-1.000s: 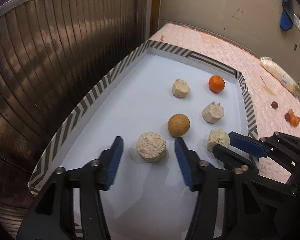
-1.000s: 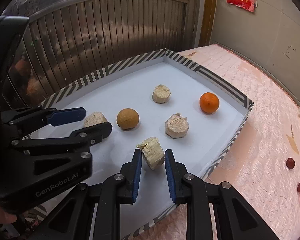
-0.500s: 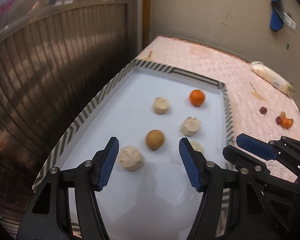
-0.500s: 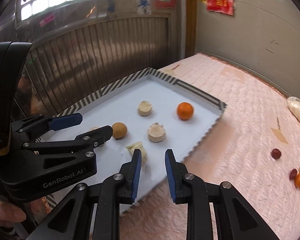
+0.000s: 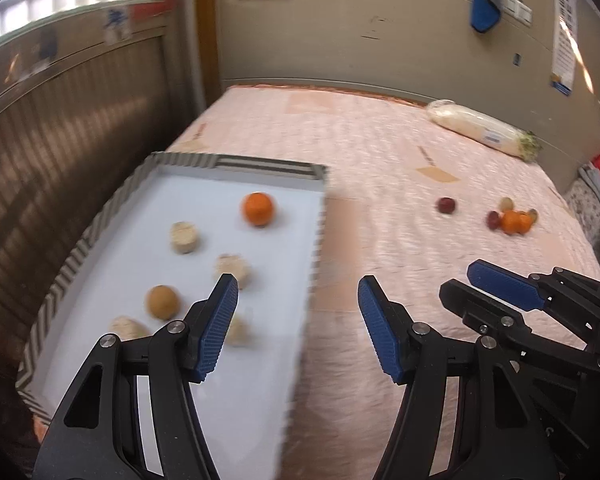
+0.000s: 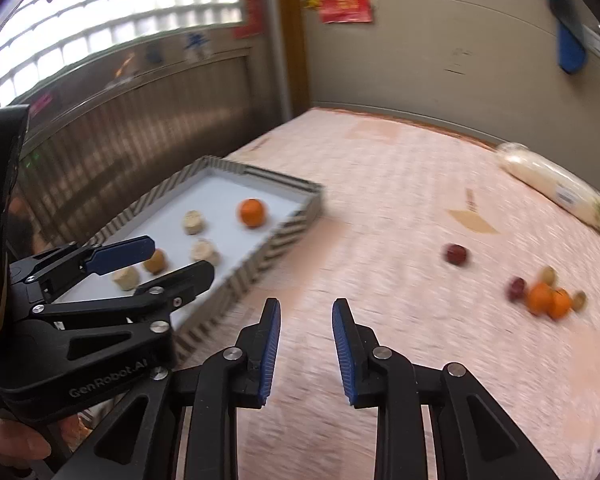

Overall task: Organize fruits
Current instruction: 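Withdraw both open tools from the tray back toward the remaining fruits, then grasp a red date with the left tool while the right grasps another red date, then carry both red dates over the striped tray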

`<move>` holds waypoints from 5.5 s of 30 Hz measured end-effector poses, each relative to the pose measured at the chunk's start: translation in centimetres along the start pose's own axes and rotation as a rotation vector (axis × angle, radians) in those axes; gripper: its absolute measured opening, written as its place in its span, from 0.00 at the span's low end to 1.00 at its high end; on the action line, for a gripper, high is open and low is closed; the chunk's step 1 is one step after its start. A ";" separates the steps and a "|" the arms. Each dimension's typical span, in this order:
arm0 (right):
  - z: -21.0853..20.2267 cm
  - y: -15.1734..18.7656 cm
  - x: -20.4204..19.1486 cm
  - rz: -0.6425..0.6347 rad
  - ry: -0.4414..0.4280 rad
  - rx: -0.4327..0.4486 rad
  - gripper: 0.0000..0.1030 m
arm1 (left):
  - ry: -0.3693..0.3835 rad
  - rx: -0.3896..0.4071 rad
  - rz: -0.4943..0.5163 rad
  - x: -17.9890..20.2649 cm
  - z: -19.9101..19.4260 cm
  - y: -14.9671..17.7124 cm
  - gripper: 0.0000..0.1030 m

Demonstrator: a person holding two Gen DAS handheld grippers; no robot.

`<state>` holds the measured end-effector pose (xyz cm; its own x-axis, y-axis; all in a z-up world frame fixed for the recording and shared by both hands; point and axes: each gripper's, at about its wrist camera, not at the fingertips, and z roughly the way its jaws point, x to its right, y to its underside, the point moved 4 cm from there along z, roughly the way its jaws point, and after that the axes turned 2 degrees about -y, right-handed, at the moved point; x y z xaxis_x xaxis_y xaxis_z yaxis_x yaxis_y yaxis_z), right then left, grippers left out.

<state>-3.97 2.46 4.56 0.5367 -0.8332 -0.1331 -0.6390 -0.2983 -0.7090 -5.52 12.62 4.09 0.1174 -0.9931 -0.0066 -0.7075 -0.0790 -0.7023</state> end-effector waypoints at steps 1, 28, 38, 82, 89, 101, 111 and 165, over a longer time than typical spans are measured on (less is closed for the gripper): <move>-0.4 0.2 0.9 0.016 0.009 0.002 0.26 | 0.004 0.000 0.007 0.5 0.1 -0.1 0.61; -3.7 3.5 15.1 0.221 0.143 0.008 0.33 | 0.110 -0.106 0.092 12.1 5.9 -3.3 0.61; -2.6 3.9 17.2 0.232 0.126 -0.013 0.34 | 0.113 -0.179 0.055 14.7 10.4 -6.2 0.61; 5.5 -0.3 19.9 0.184 0.130 -0.085 0.33 | 0.171 -0.183 -0.011 12.9 10.3 -5.9 0.28; 5.3 -0.3 19.9 0.217 0.149 -0.069 0.18 | 0.163 -0.175 -0.006 11.7 9.3 -5.1 0.28; -0.7 0.9 13.8 0.209 0.102 0.051 0.18 | 0.145 -0.101 0.049 9.5 4.9 -2.9 0.27; -1.8 1.4 8.3 0.155 0.056 0.065 0.18 | 0.103 -0.050 0.060 6.0 1.4 -0.7 0.28; 4.7 -0.2 -13.0 -0.209 -0.195 -0.064 0.18 | -0.061 -0.087 -0.095 -12.1 -2.0 6.6 0.28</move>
<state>-8.20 15.57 3.19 0.7518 -0.6476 -0.1238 -0.5340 -0.4879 -0.6905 -13.01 23.89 0.99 0.2271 -0.9738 0.0121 -0.7488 -0.1825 -0.6372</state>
